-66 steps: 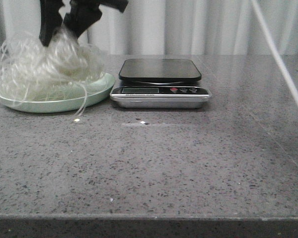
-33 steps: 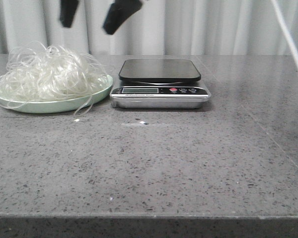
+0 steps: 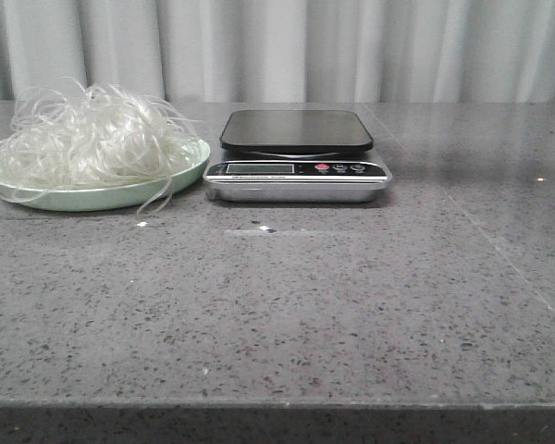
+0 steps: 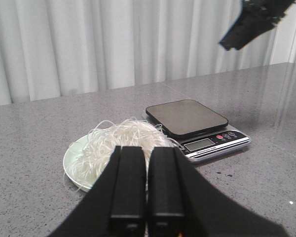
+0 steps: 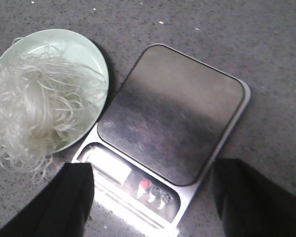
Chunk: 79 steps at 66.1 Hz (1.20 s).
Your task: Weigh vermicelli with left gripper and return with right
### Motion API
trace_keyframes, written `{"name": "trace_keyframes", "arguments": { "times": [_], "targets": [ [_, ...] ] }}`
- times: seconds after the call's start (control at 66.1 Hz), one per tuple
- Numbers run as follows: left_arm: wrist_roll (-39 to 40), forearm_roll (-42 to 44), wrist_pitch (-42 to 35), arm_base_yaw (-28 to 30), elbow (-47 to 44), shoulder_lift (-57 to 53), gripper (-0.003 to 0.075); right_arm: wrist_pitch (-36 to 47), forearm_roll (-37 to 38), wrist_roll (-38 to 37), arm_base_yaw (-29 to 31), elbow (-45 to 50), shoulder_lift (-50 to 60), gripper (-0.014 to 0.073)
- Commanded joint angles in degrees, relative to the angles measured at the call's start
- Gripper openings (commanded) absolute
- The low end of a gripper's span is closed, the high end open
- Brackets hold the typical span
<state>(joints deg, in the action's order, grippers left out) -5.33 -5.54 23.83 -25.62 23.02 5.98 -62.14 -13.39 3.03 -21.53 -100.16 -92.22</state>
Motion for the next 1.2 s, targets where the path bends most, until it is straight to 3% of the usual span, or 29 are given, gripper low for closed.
{"name": "trace_keyframes", "arguments": {
  "times": [0.0,0.197,0.651,0.863,0.969,1.06,1.181],
  "targets": [
    [0.6,-0.3,-4.4,0.0,1.4,0.7,0.0127,9.3,-0.5,1.9,1.6,9.1,10.8,0.0587],
    [0.6,-0.3,-4.4,0.0,1.4,0.7,0.0127,22.1,0.2,3.4,2.8,30.7,29.2,0.0587],
    [0.6,-0.3,-4.4,0.0,1.4,0.7,0.0127,47.6,2.2,3.4,2.8,68.7,65.8,0.0587],
    [0.6,-0.3,-4.3,0.0,1.4,0.7,0.0127,60.6,2.1,3.4,2.8,80.8,78.1,0.0587],
    [0.6,-0.3,-4.3,0.0,1.4,0.7,0.0127,61.3,2.1,3.4,2.8,82.6,78.9,0.0583],
    [0.6,-0.3,-4.3,0.0,1.4,0.7,0.0127,61.5,2.1,3.4,2.8,83.0,78.9,0.0498],
    [0.6,-0.3,-4.3,0.0,1.4,0.7,0.0127,61.3,2.1,3.4,2.8,83.0,78.9,0.0209]
  ]
}}
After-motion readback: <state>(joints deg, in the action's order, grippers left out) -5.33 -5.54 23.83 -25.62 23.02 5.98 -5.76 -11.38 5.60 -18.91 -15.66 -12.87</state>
